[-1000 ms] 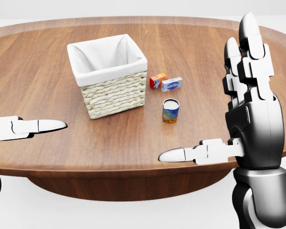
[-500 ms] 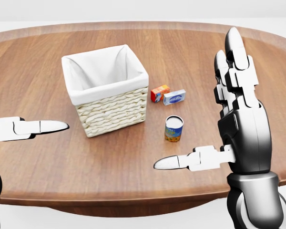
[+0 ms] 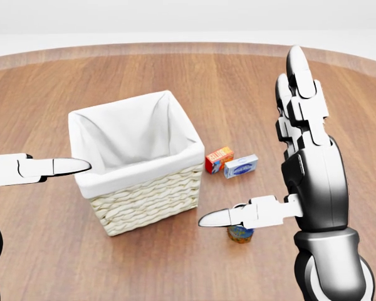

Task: Pick up the alphabet soup and put it in the basket.

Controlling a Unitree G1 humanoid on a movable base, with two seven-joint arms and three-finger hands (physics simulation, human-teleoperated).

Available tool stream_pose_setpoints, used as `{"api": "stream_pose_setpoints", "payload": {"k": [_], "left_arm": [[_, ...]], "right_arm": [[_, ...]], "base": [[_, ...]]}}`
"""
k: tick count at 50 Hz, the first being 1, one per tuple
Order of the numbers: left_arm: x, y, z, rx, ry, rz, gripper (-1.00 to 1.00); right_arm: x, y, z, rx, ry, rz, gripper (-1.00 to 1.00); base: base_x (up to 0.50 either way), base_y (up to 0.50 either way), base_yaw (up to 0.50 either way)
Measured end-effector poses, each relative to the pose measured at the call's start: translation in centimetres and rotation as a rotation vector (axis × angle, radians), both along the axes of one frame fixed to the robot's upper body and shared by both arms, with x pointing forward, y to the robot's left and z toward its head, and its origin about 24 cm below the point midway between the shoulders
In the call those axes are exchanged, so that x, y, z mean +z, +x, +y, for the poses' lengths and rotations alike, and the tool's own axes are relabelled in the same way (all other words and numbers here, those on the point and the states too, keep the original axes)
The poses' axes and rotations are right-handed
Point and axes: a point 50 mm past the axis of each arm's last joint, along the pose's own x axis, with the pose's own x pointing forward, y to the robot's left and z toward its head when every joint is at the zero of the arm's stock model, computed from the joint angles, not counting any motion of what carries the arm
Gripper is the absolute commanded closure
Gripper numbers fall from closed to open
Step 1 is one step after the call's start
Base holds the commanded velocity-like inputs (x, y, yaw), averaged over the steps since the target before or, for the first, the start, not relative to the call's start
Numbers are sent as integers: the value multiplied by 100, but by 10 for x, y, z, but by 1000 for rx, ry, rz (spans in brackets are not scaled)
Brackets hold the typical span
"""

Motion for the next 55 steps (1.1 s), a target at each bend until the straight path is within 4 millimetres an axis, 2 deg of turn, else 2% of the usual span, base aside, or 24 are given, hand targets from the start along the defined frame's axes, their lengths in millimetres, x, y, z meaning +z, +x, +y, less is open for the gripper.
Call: {"api": "stream_pose_setpoints", "payload": {"k": [26, 40, 47, 55], "left_arm": [[1, -1, -2, -10, 6, -6, -100], [1, -2, -4, -16, 11, -6, -100], [0, -2, -5, -17, 16, 0, -100], [-2, -1, -6, -18, 22, 6, -100]], "right_arm": [[-6, 5, -1, -27, -4, 30, -100], [-13, 13, -5, -80, -18, 59, -100], [-27, 20, -1, -66, -174, 124, -100], [-45, 32, -4, -68, -448, 220, -100]], "base": [[49, 3, 0], [0, 0, 0], [0, 0, 0], [0, 0, 0]]}}
